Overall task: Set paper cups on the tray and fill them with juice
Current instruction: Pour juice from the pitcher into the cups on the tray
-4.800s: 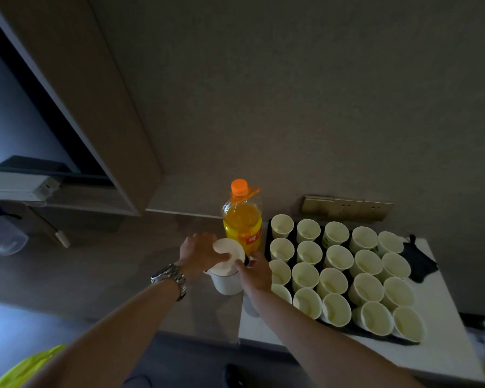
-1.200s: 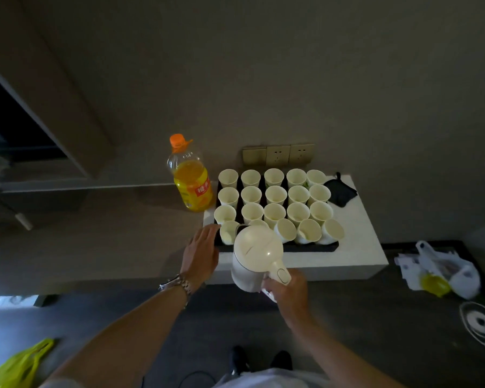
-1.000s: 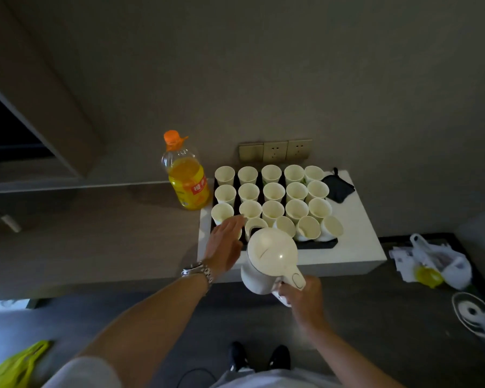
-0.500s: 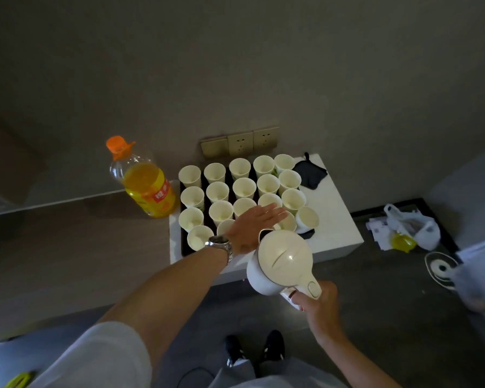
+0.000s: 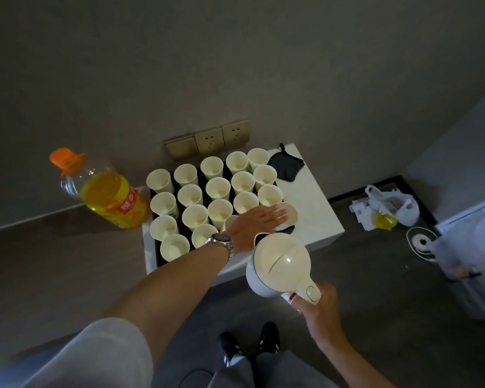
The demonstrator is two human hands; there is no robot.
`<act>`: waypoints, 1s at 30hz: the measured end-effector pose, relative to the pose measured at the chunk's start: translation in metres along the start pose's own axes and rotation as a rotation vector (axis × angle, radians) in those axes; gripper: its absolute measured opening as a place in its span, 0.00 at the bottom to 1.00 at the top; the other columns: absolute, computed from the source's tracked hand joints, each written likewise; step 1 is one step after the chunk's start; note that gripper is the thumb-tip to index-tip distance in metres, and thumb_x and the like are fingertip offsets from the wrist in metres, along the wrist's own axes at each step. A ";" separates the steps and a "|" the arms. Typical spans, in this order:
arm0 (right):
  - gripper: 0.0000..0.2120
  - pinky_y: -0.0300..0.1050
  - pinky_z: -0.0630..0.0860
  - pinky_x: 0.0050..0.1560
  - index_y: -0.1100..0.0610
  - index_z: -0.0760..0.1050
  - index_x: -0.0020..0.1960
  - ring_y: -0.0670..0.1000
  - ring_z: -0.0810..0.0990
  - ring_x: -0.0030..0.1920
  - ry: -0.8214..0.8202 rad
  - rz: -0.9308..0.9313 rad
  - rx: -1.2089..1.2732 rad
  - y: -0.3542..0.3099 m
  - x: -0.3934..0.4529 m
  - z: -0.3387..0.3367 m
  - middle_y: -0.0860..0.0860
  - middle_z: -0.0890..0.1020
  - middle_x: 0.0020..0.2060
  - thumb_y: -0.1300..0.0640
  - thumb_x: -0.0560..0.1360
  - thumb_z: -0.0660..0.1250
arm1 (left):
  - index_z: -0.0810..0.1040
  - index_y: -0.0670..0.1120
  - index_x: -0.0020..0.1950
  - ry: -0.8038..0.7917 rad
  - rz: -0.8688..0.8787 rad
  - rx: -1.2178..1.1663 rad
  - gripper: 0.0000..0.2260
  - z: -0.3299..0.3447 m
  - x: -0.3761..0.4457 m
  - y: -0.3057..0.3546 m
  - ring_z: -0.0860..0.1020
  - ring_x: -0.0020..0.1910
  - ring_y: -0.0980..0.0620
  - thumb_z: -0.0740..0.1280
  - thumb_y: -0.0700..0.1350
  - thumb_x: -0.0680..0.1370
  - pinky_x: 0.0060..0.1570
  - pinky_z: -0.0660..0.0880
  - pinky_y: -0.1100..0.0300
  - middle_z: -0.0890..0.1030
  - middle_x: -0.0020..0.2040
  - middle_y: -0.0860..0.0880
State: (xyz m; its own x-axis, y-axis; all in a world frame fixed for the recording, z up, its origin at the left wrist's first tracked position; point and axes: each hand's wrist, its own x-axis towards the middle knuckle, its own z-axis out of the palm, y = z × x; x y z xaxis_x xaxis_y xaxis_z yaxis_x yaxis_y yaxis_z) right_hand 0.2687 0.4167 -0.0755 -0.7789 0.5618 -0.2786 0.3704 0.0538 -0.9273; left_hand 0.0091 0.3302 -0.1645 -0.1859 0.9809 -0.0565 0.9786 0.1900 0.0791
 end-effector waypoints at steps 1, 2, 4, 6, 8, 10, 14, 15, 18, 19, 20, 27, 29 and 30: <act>0.12 0.48 0.79 0.31 0.56 0.76 0.35 0.60 0.82 0.34 0.009 0.007 -0.001 -0.001 0.001 0.000 0.55 0.80 0.29 0.65 0.66 0.79 | 0.55 0.48 0.83 0.024 -0.013 -0.045 0.34 0.003 -0.004 0.000 0.50 0.83 0.46 0.67 0.54 0.82 0.79 0.56 0.45 0.53 0.84 0.48; 0.14 0.51 0.80 0.33 0.55 0.76 0.36 0.59 0.82 0.35 0.021 0.024 0.001 0.000 0.002 -0.001 0.54 0.80 0.29 0.68 0.67 0.79 | 0.57 0.48 0.83 0.042 -0.022 -0.094 0.35 0.006 -0.007 0.000 0.51 0.83 0.47 0.69 0.51 0.81 0.79 0.57 0.46 0.55 0.84 0.48; 0.15 0.57 0.81 0.36 0.54 0.76 0.36 0.60 0.82 0.36 0.029 0.040 0.011 0.000 0.003 -0.001 0.52 0.81 0.30 0.70 0.68 0.78 | 0.59 0.49 0.82 0.066 -0.048 -0.095 0.34 0.009 -0.014 0.001 0.52 0.83 0.47 0.71 0.47 0.80 0.79 0.58 0.45 0.56 0.84 0.49; 0.14 0.56 0.80 0.36 0.55 0.76 0.35 0.65 0.81 0.36 0.018 0.033 0.006 0.001 0.004 -0.001 0.52 0.80 0.30 0.69 0.67 0.78 | 0.59 0.50 0.83 0.065 -0.088 -0.053 0.32 0.010 -0.020 0.001 0.52 0.83 0.47 0.69 0.46 0.81 0.78 0.59 0.45 0.55 0.84 0.50; 0.16 0.52 0.80 0.36 0.53 0.75 0.37 0.62 0.81 0.37 0.019 0.047 0.015 0.002 0.005 0.000 0.51 0.81 0.34 0.70 0.68 0.77 | 0.57 0.50 0.83 0.055 -0.113 -0.021 0.31 0.012 -0.025 -0.001 0.51 0.83 0.47 0.66 0.48 0.83 0.79 0.59 0.45 0.53 0.84 0.49; 0.16 0.48 0.81 0.37 0.52 0.76 0.40 0.58 0.83 0.41 0.019 0.052 0.025 0.003 0.006 0.001 0.50 0.82 0.37 0.69 0.68 0.78 | 0.55 0.50 0.83 0.049 -0.127 -0.003 0.30 0.011 -0.028 -0.001 0.50 0.83 0.47 0.64 0.49 0.84 0.79 0.58 0.45 0.52 0.84 0.49; 0.11 0.42 0.81 0.34 0.57 0.80 0.44 0.56 0.85 0.42 0.010 0.069 -0.022 0.013 0.009 0.001 0.52 0.84 0.38 0.60 0.66 0.80 | 0.54 0.51 0.84 0.075 -0.154 -0.043 0.31 0.009 -0.034 0.001 0.50 0.83 0.48 0.64 0.51 0.83 0.79 0.58 0.46 0.52 0.84 0.49; 0.10 0.42 0.81 0.34 0.58 0.80 0.44 0.56 0.85 0.42 0.009 0.072 -0.036 0.015 0.010 0.001 0.53 0.84 0.38 0.60 0.66 0.79 | 0.54 0.50 0.84 0.076 -0.181 -0.049 0.29 0.007 -0.038 0.002 0.49 0.83 0.48 0.60 0.52 0.84 0.80 0.56 0.46 0.51 0.84 0.49; 0.09 0.50 0.83 0.35 0.57 0.80 0.41 0.57 0.85 0.40 -0.001 0.039 -0.059 0.015 0.009 0.003 0.53 0.84 0.36 0.63 0.67 0.79 | 0.52 0.48 0.84 0.111 -0.339 -0.065 0.29 -0.001 -0.055 0.007 0.49 0.83 0.48 0.43 0.54 0.83 0.81 0.52 0.47 0.51 0.84 0.49; 0.09 0.52 0.84 0.35 0.57 0.80 0.41 0.57 0.85 0.40 -0.002 0.036 -0.062 0.014 0.008 0.004 0.53 0.84 0.36 0.65 0.68 0.79 | 0.52 0.46 0.84 0.141 -0.399 -0.062 0.29 -0.002 -0.062 0.008 0.51 0.83 0.47 0.43 0.54 0.83 0.80 0.54 0.46 0.52 0.84 0.48; 0.09 0.51 0.83 0.34 0.58 0.80 0.40 0.57 0.84 0.39 -0.001 0.034 -0.059 0.014 0.008 0.006 0.53 0.84 0.35 0.66 0.68 0.79 | 0.53 0.46 0.84 0.167 -0.452 -0.055 0.28 0.000 -0.069 0.010 0.52 0.83 0.47 0.46 0.54 0.84 0.80 0.57 0.45 0.54 0.84 0.47; 0.11 0.43 0.77 0.28 0.58 0.77 0.35 0.56 0.82 0.32 -0.037 -0.017 -0.055 0.005 0.001 0.018 0.54 0.81 0.28 0.68 0.67 0.78 | 0.52 0.45 0.84 0.142 -0.707 -0.065 0.29 0.012 -0.109 0.017 0.53 0.82 0.48 0.55 0.54 0.85 0.79 0.59 0.47 0.53 0.84 0.47; 0.13 0.44 0.79 0.30 0.57 0.77 0.36 0.56 0.82 0.34 -0.050 -0.012 -0.055 0.002 -0.001 0.021 0.52 0.81 0.30 0.71 0.68 0.76 | 0.52 0.45 0.84 0.106 -0.757 -0.076 0.29 0.013 -0.113 0.020 0.52 0.83 0.48 0.52 0.55 0.86 0.80 0.57 0.48 0.53 0.84 0.47; 0.13 0.46 0.79 0.31 0.57 0.77 0.36 0.55 0.82 0.35 -0.057 -0.007 -0.048 0.001 -0.003 0.023 0.52 0.81 0.31 0.72 0.68 0.76 | 0.51 0.45 0.84 0.099 -0.780 -0.097 0.29 0.013 -0.115 0.021 0.52 0.83 0.48 0.51 0.56 0.86 0.80 0.55 0.49 0.52 0.84 0.47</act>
State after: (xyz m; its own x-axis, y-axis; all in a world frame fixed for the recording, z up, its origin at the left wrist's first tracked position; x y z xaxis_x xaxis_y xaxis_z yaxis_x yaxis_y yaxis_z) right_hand 0.2593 0.3963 -0.0812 -0.8088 0.5135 -0.2868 0.3874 0.0982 -0.9167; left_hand 0.0519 0.2212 -0.1689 -0.8267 0.5610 -0.0427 0.5510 0.8227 0.1397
